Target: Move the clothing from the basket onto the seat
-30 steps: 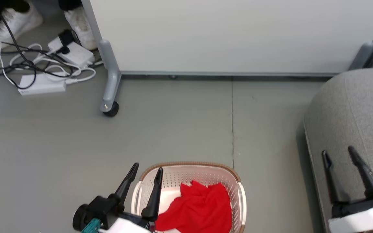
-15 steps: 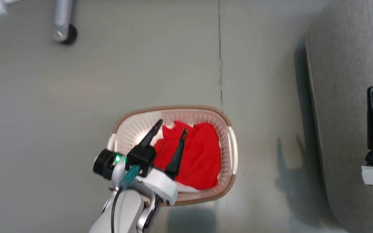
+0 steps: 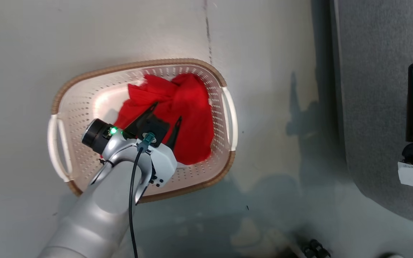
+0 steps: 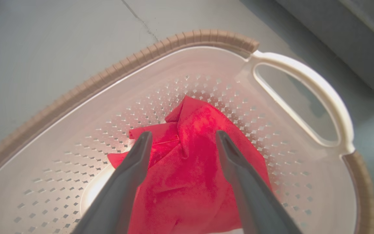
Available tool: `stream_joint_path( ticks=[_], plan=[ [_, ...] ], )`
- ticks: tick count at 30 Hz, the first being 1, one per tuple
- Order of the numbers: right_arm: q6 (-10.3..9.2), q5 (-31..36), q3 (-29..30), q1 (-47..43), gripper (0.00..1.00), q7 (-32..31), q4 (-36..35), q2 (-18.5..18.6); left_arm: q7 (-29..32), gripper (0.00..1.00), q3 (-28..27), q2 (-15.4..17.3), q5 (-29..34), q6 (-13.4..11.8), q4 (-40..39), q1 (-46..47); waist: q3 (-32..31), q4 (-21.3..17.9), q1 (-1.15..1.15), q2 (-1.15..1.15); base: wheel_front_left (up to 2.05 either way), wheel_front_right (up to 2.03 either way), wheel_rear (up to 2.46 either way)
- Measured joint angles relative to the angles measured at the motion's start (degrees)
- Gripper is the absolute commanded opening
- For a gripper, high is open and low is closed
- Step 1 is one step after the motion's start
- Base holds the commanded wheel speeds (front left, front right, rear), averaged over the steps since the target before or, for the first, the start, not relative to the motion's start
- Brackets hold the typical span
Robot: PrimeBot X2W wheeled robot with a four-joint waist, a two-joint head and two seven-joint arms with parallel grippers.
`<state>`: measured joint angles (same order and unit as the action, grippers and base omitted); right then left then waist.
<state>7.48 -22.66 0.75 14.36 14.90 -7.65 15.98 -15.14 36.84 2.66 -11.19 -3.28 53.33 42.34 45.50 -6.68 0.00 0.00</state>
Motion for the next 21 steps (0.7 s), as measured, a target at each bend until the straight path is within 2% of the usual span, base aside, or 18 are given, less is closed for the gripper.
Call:
stream_joint_path(
  ticks=[3, 7, 11, 16, 21],
  plan=[
    [-0.01, -0.6, -0.7, 0.8, 1.00, 0.0, -0.1, -0.8, 0.0, 1.00, 3.0, -0.1, 2.9, 1.5, 9.2, 5.1, 3.7, -2.5, 0.00, 0.00, 0.00, 0.00, 0.00],
    [0.00, -0.4, -2.5, 1.1, 1.00, 0.0, -0.1, -0.8, 0.1, 1.00, 4.5, 0.1, 4.3, 2.2, 16.4, 9.9, 6.8, -4.4, 0.00, 0.00, 0.00, 0.00, 0.00],
    [0.00, 0.5, -2.9, 1.9, 1.00, 0.0, 0.1, -1.5, 0.7, 1.00, 6.1, 0.6, 6.0, 1.5, 18.7, 13.8, 9.6, -5.8, 0.00, 0.00, 0.00, 0.00, 0.00],
    [0.00, 0.9, -4.5, 4.0, 1.00, 0.0, -0.3, -3.0, 5.5, 1.00, 7.1, 2.4, 6.9, 0.2, 19.9, 17.8, 12.8, -7.5, 0.00, 0.00, 0.00, 0.00, 0.00],
    [0.01, 0.1, -5.2, 4.5, 1.00, 0.1, 0.0, -3.4, 12.3, 1.00, 7.5, 2.9, 6.3, 3.3, 20.2, 19.6, 15.0, -9.2, 0.00, 0.00, 0.00, 0.00, 0.00]
  ],
)
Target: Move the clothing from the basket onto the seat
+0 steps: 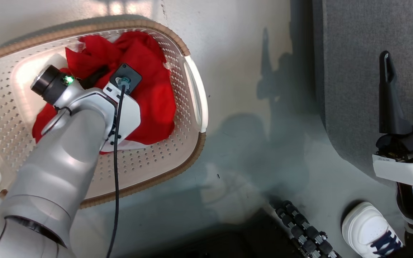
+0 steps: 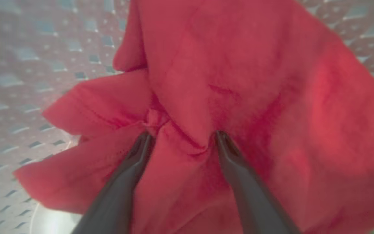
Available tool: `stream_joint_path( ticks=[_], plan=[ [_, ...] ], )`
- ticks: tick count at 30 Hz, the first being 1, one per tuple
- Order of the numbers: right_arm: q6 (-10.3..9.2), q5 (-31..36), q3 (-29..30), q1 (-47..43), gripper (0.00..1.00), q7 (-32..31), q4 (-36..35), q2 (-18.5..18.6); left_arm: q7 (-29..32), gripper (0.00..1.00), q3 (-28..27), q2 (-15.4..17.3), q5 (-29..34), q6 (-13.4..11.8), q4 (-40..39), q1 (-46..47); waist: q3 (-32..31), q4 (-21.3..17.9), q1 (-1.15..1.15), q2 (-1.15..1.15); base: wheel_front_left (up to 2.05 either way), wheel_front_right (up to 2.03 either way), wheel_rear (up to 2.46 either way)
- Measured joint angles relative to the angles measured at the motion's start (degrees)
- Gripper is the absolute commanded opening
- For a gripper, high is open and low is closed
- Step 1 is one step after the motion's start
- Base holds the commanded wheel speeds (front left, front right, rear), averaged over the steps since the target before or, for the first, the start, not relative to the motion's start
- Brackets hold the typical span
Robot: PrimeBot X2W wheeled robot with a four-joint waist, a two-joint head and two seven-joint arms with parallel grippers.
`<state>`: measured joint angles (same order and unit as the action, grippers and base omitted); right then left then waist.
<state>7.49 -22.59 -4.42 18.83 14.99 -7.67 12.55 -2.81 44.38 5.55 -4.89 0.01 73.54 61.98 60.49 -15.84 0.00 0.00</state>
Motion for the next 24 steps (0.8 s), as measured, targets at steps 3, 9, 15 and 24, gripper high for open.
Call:
stream_joint_path(
  ticks=[3, 9, 15, 24],
  plan=[
    [0.00, -0.1, 0.0, 0.0, 1.00, 0.2, -0.2, 0.0, 3.9, 1.00, 0.9, 0.8, 0.3, 1.2, 0.1, 1.1, 0.8, -0.4, 0.00, 0.00, 0.00, 0.00, 0.00],
    [-0.08, 0.0, -0.3, 0.0, 1.00, 0.3, -0.5, 0.0, 10.9, 1.00, 1.8, 1.3, 0.6, 1.7, -0.1, 2.3, 1.9, -0.5, 0.00, 0.00, 0.00, 0.00, 0.00],
    [-0.08, 0.0, -0.1, -0.1, 1.00, 0.3, -0.6, -0.1, 14.7, 1.00, 1.1, 1.2, -0.8, 1.1, -0.7, 2.9, 2.4, -0.4, 0.00, 0.00, 0.00, 0.00, 0.00],
    [-0.08, 0.1, 0.1, 0.1, 1.00, 0.4, 0.0, -0.8, 18.8, 0.00, 1.2, 2.3, -1.8, 1.0, -1.3, 3.7, 2.6, -0.5, 0.00, 0.00, 0.00, 0.00, 0.00]
  ],
)
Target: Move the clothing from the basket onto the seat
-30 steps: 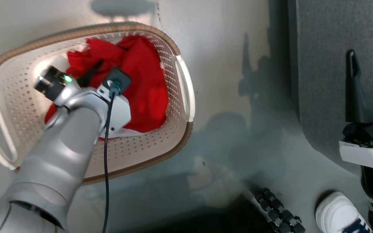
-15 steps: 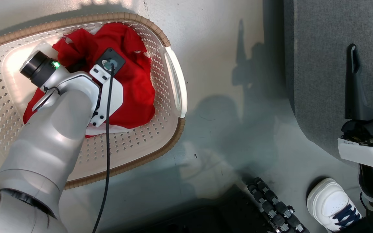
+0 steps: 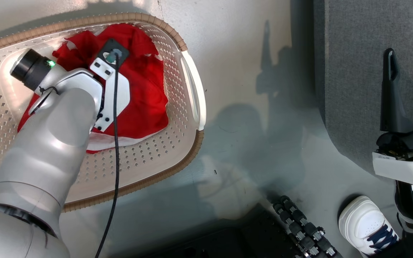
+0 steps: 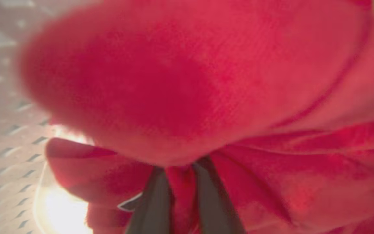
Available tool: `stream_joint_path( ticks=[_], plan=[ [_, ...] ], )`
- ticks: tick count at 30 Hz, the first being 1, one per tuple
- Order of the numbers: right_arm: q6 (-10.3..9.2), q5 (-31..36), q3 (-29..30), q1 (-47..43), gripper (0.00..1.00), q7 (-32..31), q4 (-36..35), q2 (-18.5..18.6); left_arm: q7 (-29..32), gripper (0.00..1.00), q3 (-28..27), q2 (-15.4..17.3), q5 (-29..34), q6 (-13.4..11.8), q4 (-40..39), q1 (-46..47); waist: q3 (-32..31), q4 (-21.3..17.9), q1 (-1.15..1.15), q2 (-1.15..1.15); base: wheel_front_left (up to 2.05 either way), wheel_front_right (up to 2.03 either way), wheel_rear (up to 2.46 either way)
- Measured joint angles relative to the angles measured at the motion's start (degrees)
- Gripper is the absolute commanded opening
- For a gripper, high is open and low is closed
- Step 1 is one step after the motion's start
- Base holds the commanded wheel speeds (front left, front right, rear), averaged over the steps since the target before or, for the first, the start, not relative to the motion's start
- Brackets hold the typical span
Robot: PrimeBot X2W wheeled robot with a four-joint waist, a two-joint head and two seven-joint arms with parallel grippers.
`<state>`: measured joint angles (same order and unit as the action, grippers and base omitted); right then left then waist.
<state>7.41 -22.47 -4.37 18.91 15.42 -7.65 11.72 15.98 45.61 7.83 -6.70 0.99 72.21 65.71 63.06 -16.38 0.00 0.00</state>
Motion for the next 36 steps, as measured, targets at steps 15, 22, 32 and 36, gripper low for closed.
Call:
stream_joint_path(
  ticks=[15, 22, 32, 36],
  plan=[
    [0.09, 0.7, 0.4, 1.7, 1.00, -0.3, 2.6, 0.0, -0.9, 0.00, -0.5, -1.4, -3.4, 0.8, 1.6, -2.9, -3.5, 0.9, 0.00, 0.00, 0.00, 0.00, 0.00],
    [0.09, 1.2, 1.4, 1.6, 1.00, -0.4, 3.1, 1.2, -2.8, 0.00, 0.1, -3.1, -4.1, 2.2, 1.6, -4.6, -7.1, 2.5, 0.00, 0.00, 0.00, 0.00, 0.00],
    [0.09, 1.9, 2.2, 0.0, 1.00, -0.4, 4.3, 1.6, -8.1, 0.00, 0.3, -4.8, -6.8, 3.0, 1.6, -8.7, -14.7, 5.0, 0.00, 0.00, 0.00, 0.00, 0.00],
    [0.09, 2.3, 2.1, -1.2, 1.00, -0.4, 4.9, 1.7, -11.5, 0.00, 0.3, -4.9, -8.1, 4.0, 1.4, -10.8, -18.9, 5.9, 0.00, 0.00, 0.00, 0.00, 0.00]
  ],
)
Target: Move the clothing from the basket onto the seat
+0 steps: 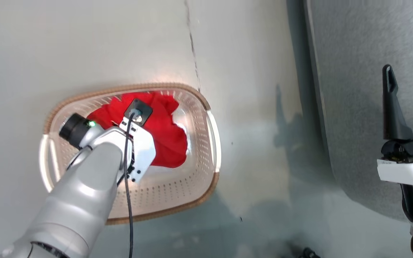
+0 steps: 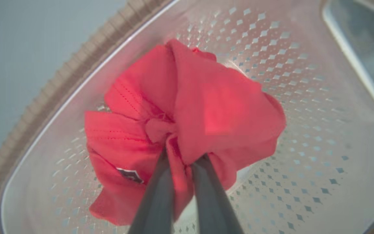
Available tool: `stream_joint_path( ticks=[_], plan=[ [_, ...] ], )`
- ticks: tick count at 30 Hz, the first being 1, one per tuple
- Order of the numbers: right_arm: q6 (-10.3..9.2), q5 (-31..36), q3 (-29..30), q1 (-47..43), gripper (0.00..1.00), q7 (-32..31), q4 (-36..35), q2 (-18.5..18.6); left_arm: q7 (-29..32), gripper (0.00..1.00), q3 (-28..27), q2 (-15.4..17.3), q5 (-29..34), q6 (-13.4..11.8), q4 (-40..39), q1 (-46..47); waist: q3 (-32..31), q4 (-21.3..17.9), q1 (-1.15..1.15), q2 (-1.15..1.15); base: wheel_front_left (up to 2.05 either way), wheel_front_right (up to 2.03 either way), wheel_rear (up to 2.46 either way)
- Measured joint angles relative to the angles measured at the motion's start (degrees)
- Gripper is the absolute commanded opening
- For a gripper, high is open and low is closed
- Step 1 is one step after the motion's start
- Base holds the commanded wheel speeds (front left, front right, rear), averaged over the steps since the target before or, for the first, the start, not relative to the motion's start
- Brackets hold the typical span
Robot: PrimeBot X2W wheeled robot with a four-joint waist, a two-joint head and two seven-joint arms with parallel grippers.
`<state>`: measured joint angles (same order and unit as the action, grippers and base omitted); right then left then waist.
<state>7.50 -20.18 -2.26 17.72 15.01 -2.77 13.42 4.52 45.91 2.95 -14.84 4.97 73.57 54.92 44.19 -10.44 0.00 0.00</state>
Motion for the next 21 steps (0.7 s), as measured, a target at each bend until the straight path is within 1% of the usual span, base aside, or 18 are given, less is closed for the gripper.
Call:
stream_joint_path(
  ticks=[2, 6, 14, 15, 18, 21],
  plan=[
    [0.00, 0.1, 0.1, -0.5, 1.00, 0.0, 0.2, 0.0, -2.5, 0.00, -0.8, -0.1, -2.1, 0.4, -0.9, -1.4, -2.3, 0.5, 0.00, 0.00, 0.00, 0.00, 0.00],
    [-0.01, 0.6, 0.2, -2.0, 1.00, 0.0, 1.1, 0.0, -6.4, 0.00, -0.5, -0.1, -4.9, 1.4, -3.6, -4.3, -7.0, 1.6, 0.00, 0.00, 0.00, 0.00, 0.00],
    [-0.01, 1.1, 0.7, -5.1, 1.00, 0.0, 2.5, -0.3, -15.0, 0.00, 1.6, -0.1, -9.4, 1.9, -8.2, -8.2, -16.4, 4.2, 0.00, 0.00, 0.00, 0.00, 0.00],
    [-0.01, 1.4, 0.6, -5.8, 1.00, 0.0, 2.9, -0.6, -16.6, 0.00, 1.9, -0.1, -10.6, 1.8, -9.0, -9.1, -18.7, 4.8, 0.00, 0.00, 0.00, 0.00, 0.00],
    [-0.01, 1.6, 0.7, -7.1, 1.00, 0.0, 3.3, -1.1, -18.3, 0.00, 1.8, -0.1, -13.0, 1.5, -10.8, -10.5, -22.2, 5.7, 0.00, 0.00, 0.00, 0.00, 0.00],
    [-0.01, 2.2, 0.8, -8.5, 1.00, 0.0, 3.6, -1.4, -19.3, 0.00, 1.0, -0.1, -14.2, -0.1, -13.7, -11.2, -25.4, 6.5, 0.00, 0.00, 0.00, 0.00, 0.00]
  ],
)
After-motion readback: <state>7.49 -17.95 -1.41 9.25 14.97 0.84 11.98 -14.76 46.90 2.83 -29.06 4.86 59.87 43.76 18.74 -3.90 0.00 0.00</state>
